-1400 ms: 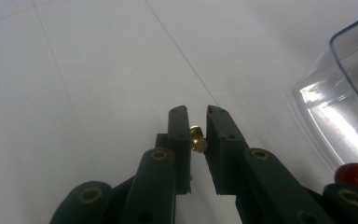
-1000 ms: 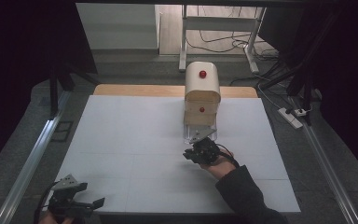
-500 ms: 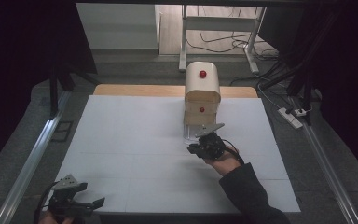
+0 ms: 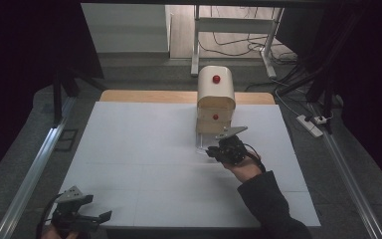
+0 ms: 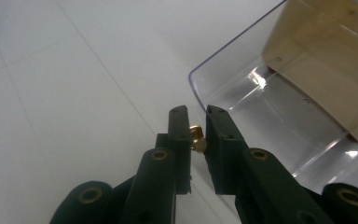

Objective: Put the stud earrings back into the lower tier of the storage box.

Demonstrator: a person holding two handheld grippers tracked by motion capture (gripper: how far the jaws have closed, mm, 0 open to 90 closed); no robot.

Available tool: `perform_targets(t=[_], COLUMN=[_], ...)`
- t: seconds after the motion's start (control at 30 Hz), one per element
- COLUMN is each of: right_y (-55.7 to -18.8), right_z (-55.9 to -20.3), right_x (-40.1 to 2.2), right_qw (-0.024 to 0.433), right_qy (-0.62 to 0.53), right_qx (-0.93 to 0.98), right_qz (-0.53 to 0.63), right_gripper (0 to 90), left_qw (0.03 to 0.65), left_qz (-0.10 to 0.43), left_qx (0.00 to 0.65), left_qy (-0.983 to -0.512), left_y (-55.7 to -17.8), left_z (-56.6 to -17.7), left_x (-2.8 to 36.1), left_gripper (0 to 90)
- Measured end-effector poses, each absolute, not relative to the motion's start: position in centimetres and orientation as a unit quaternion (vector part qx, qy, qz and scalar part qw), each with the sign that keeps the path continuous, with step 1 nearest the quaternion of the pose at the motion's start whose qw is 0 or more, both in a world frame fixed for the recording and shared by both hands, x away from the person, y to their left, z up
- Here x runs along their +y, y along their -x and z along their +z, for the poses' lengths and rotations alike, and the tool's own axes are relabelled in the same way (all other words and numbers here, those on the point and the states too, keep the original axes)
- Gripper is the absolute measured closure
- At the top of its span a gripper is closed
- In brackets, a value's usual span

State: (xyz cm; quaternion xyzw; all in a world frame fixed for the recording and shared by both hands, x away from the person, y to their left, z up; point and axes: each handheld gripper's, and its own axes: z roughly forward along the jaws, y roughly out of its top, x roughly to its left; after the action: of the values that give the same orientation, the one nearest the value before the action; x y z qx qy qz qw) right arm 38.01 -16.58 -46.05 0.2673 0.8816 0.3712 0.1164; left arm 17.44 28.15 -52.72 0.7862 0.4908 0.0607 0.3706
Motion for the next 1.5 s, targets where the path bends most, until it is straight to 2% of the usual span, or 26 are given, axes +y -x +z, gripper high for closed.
perform_targets(t=[0.57,1.13,1.5], right_y=[-40.1,-41.5,-41.2], right_z=[-46.6,-48.5,-48.0], right_x=[-18.1,-18.9,-19.1], right_qw=[0.148,0.158,0.158], right_qy=[-0.310,-0.331,-0.336], right_qx=[0.864,0.863,0.858], right_qz=[0.368,0.347,0.354], right_gripper=[81.2,81.0,76.7], left_qw=[0.370,0.368,0.369], left_qz=[0.060,0.060,0.061], left_qx=[0.491,0.491,0.491], left_qy=[-0.786,-0.787,-0.787], left_y=[-17.5,-17.5,-17.5], left_z=[-52.7,-52.7,-52.7], left_x=[28.1,28.1,28.1], left_gripper=[2.3,2.5,2.5])
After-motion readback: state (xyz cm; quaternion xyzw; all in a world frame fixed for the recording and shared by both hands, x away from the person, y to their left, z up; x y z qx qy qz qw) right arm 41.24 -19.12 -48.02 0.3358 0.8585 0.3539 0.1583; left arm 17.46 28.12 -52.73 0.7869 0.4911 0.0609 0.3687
